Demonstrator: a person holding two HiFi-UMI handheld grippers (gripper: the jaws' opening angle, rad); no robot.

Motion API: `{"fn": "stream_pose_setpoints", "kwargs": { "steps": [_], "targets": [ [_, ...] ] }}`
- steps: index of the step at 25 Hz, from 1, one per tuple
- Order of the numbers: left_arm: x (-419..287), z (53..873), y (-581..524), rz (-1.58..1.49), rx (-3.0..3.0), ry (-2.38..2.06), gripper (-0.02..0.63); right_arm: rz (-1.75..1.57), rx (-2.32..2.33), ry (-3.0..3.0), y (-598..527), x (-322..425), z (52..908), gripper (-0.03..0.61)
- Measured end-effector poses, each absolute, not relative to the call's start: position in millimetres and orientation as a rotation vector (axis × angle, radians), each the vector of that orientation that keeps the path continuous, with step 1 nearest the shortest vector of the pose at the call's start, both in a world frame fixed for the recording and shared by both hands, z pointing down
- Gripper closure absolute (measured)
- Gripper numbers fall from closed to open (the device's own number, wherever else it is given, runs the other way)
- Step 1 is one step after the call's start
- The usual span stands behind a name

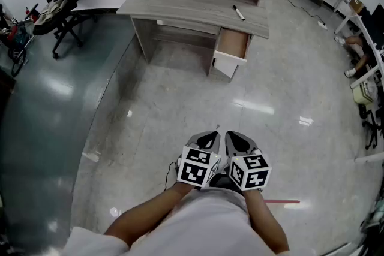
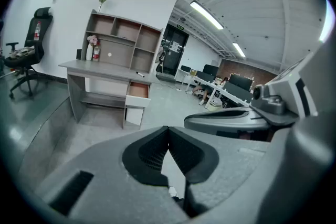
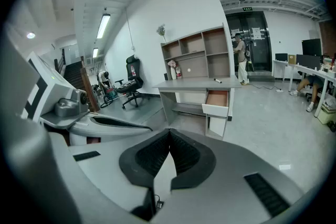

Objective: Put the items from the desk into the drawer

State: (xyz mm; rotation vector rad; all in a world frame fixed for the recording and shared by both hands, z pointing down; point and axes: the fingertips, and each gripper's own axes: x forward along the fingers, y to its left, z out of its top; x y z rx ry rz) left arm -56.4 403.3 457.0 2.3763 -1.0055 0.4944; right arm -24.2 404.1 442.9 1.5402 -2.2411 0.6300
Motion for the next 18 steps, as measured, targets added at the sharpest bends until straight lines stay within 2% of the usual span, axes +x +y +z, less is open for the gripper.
{"fn": "stream_pose_setpoints", "kwargs": {
  "steps": [18],
  "targets": [
    [-46.6, 456.4, 376.9, 0.503, 2.387, -1.015, 0.611, 0.655, 1.599, -2.256, 381.4, -6.3, 442.2, 0.577]
  ]
}}
